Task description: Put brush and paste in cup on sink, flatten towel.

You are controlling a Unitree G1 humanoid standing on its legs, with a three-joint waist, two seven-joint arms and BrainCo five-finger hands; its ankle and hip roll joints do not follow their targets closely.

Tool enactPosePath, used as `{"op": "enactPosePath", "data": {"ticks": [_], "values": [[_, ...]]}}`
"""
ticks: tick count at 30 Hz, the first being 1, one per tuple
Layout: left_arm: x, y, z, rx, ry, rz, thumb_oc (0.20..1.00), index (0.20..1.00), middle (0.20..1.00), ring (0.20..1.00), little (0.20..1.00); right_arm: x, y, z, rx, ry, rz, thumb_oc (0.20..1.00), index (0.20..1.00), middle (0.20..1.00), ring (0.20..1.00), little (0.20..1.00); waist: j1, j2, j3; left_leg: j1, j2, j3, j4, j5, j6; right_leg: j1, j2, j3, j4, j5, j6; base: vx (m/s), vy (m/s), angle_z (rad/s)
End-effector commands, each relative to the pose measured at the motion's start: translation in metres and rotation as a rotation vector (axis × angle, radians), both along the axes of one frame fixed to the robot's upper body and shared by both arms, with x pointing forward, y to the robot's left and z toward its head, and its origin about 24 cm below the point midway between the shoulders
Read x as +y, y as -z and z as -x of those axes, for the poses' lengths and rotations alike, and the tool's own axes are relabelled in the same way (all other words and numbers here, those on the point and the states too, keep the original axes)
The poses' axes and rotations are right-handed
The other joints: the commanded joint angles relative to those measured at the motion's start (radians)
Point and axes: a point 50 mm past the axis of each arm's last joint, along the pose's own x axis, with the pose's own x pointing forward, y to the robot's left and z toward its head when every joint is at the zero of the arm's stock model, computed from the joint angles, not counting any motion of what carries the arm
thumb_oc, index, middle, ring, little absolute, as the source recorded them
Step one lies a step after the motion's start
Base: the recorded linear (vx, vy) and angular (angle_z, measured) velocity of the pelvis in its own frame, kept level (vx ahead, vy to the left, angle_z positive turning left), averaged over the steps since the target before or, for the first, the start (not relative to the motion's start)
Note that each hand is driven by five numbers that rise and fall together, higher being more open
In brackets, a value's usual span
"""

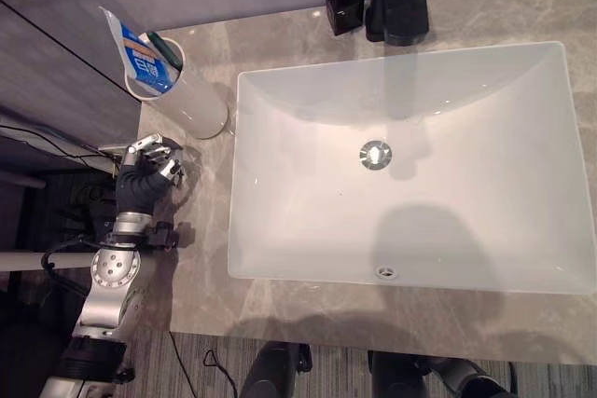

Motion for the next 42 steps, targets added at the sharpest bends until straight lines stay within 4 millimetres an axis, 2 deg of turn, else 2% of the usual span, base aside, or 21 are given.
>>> {"op": "enactPosePath", "data": {"ticks": [1,6,14,23,29,34,42], "values": [[-0.002,-0.021,-0.017,-0.054,0.003,-0.018,0.200,0.200,0.200,0.200,0.200,0.013,-0.049,-0.066,-0.310,-0.029,-0.043,1.000,1.000,1.000,1.000,1.000,-0.027,-0.023,0.014,0.014,0.004,-0.053,0.004,0.020,-0.053,0.114,-0.021,0.008,0.041,-0.093,0.041,0.02,0.018,-0.05],[-0.003,-0.039,-0.032,-0.092,-0.016,-0.032,0.200,0.200,0.200,0.200,0.200,0.007,-0.055,-0.068,-0.335,-0.009,-0.037,1.000,1.000,1.000,1.000,1.000,-0.043,-0.006,0.021,0.008,0.003,-0.054,0.004,0.022,-0.056,0.103,-0.023,0.010,0.050,-0.092,0.042,0.01,0.002,-0.02],[-0.004,-0.050,-0.044,-0.106,-0.046,-0.042,0.200,0.200,0.200,0.200,0.200,0.010,-0.060,-0.072,-0.371,0.005,-0.059,1.000,1.000,1.000,1.000,1.000,-0.060,0.004,0.026,0.004,0.006,-0.046,0.004,0.020,-0.057,0.091,-0.019,0.022,0.055,-0.091,0.043,0.00,0.000,0.00],[-0.002,-0.062,-0.057,-0.115,-0.096,-0.053,0.200,0.200,0.200,0.200,0.200,0.017,-0.059,-0.073,-0.381,0.005,-0.089,1.000,1.000,1.000,1.000,1.000,-0.080,-0.003,0.034,-0.001,0.014,-0.035,0.004,0.020,-0.060,0.078,-0.015,0.036,0.054,-0.087,0.041,0.00,0.000,0.00],[0.006,-0.076,-0.068,-0.127,-0.163,-0.075,0.200,0.200,0.200,0.200,0.200,0.020,-0.059,-0.073,-0.386,0.000,-0.097,1.000,1.000,1.000,1.000,1.000,-0.097,-0.011,0.040,-0.003,0.020,-0.025,0.004,0.016,-0.062,0.065,-0.010,0.050,0.058,-0.086,0.043,0.01,0.001,-0.06],[0.004,-0.090,-0.080,-0.131,-0.191,-0.088,0.200,0.200,0.200,0.200,0.200,0.022,-0.055,-0.072,-0.368,-0.005,-0.095,1.000,1.000,1.000,1.000,1.000,-0.114,-0.019,0.043,-0.003,0.024,-0.019,0.004,0.015,-0.063,0.060,-0.007,0.055,0.061,-0.087,0.044,0.01,-0.002,-0.06],[0.008,-0.086,-0.082,-0.112,-0.222,-0.085,0.200,0.200,0.200,0.200,0.200,0.033,-0.055,-0.074,-0.374,-0.017,-0.120,1.000,1.000,1.000,1.000,1.000,-0.116,-0.025,0.046,-0.002,0.025,-0.015,0.004,0.012,-0.063,0.054,-0.006,0.057,0.065,-0.085,0.046,0.00,0.000,0.00]]}}
